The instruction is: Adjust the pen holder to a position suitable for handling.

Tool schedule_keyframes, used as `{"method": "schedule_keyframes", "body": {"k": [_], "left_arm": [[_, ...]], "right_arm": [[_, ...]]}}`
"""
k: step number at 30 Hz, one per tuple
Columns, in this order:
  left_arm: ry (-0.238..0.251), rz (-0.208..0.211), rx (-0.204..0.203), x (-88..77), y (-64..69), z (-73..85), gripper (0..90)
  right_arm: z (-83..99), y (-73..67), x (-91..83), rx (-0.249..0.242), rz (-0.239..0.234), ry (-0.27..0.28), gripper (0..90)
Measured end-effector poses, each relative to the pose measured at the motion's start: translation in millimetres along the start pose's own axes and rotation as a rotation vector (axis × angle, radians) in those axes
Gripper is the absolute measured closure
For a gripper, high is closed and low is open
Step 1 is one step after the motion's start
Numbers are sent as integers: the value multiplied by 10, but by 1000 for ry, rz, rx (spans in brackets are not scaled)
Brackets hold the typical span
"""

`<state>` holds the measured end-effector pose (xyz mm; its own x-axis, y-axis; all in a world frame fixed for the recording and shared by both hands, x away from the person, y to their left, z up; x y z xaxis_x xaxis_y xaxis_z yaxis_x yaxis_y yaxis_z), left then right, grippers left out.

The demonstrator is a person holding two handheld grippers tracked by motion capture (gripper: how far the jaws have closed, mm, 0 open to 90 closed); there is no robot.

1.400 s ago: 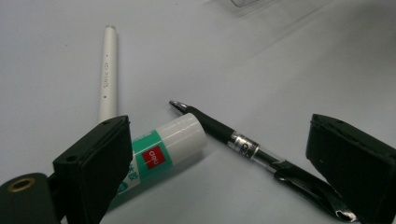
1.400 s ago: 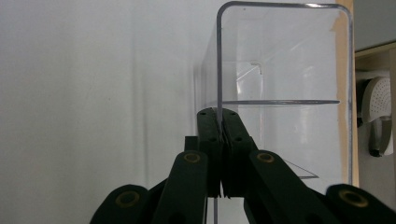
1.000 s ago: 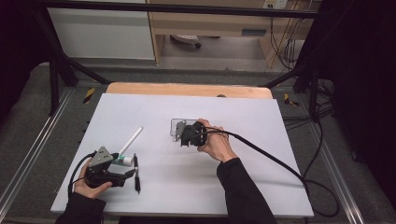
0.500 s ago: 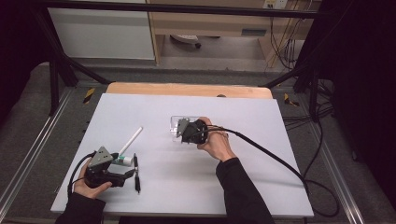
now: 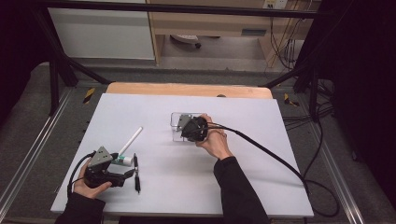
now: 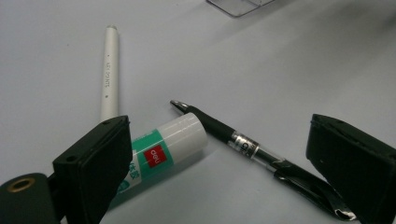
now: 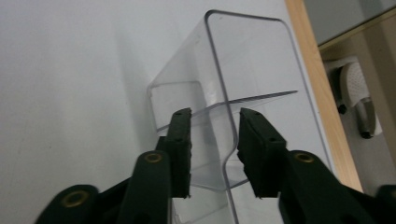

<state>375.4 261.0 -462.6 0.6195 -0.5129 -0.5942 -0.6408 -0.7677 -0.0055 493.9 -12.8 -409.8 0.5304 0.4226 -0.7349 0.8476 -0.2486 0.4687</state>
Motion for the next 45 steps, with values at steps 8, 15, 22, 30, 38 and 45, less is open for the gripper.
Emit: {"method": "schedule_keyframes", "body": {"k": [8, 15, 22, 30, 38, 45], "left_arm": [[-3, 0, 1, 2, 8, -3, 66], [-5, 1, 3, -2, 15, -3, 64], [-7, 5, 9, -6, 34, -8, 62], [-9, 9, 11, -23, 39, -7, 63], [-22, 15, 0, -45, 32, 1, 96], [-42, 31, -1, -77, 59, 9, 176]], "right_arm": [[69, 45, -335, 175, 29, 66, 343], [296, -9, -562, 330, -7, 75, 176], [580, -100, -696, 421, -19, 71, 56], [926, -203, -746, 549, -65, 110, 19], [1320, -355, -712, 661, -103, 146, 4], [1532, -519, -664, 685, -131, 154, 4]]}}
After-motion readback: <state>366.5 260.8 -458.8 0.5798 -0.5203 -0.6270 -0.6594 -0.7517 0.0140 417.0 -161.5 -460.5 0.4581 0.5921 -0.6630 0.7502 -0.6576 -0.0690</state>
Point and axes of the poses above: each handheld gripper's, and its own axes: x roughly forward along the jaws, z roughly out of its underside, y roughly to its right, the point moved 5 cm from there along x, roughly forward along the jaws, and after that the axes turned 2 degrees about -z, right-handed, at the moved point
